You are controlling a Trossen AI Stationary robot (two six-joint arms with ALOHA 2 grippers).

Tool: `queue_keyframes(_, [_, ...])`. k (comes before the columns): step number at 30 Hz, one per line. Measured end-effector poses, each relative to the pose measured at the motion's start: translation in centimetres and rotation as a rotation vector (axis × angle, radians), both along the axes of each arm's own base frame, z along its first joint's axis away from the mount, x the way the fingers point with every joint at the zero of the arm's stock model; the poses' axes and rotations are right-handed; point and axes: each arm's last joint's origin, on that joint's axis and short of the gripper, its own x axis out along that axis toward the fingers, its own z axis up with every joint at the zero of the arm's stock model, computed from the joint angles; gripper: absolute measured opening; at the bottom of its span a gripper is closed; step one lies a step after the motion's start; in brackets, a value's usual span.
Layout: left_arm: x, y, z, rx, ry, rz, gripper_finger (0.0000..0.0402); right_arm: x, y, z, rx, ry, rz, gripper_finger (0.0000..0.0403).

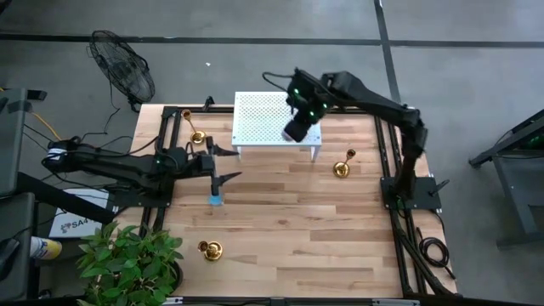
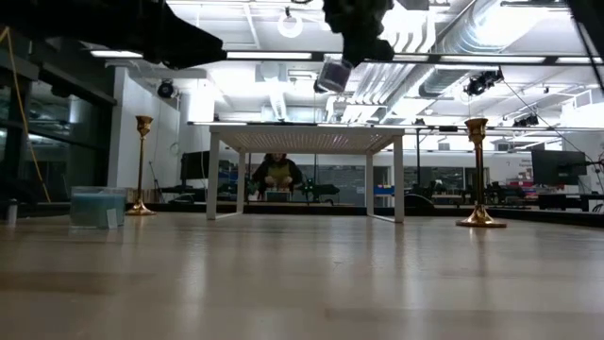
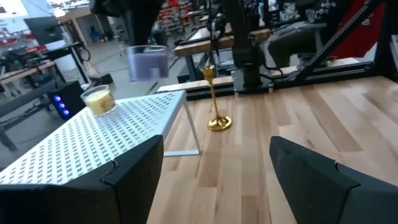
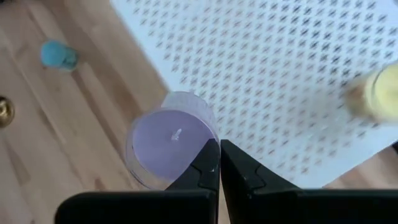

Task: Pick & Place candle stick holders
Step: Put the purple scented candle on the shelf

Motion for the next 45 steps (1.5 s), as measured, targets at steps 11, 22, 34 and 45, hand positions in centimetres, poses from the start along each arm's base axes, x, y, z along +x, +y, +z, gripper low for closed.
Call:
queue_keyframes(11, [-0.2, 0.1, -0.7, -0.038, 0.073, 0.025, 0.0289, 1.3, -6.8, -2.1, -0.007, 0.042, -0.031, 0.0])
queue_keyframes(22, [-0.3, 0.1, -1.0, -0.049, 0.103, 0.029, 0.0289, 0.0, -10.4, -3.1, -0.008, 0.032, -0.057, 0.0])
queue_keyframes(34, [-0.3, 0.1, -1.1, -0.041, 0.105, 0.029, 0.0289, 0.6, -11.2, -2.6, -0.05, -0.08, -0.018, 0.0])
queue_keyframes(45, [-0.3, 0.1, -1.3, -0.029, 0.132, 0.027, 0.0289, -0.1, -10.6, -3.0, -0.027, 0.041, -0.064, 0.0])
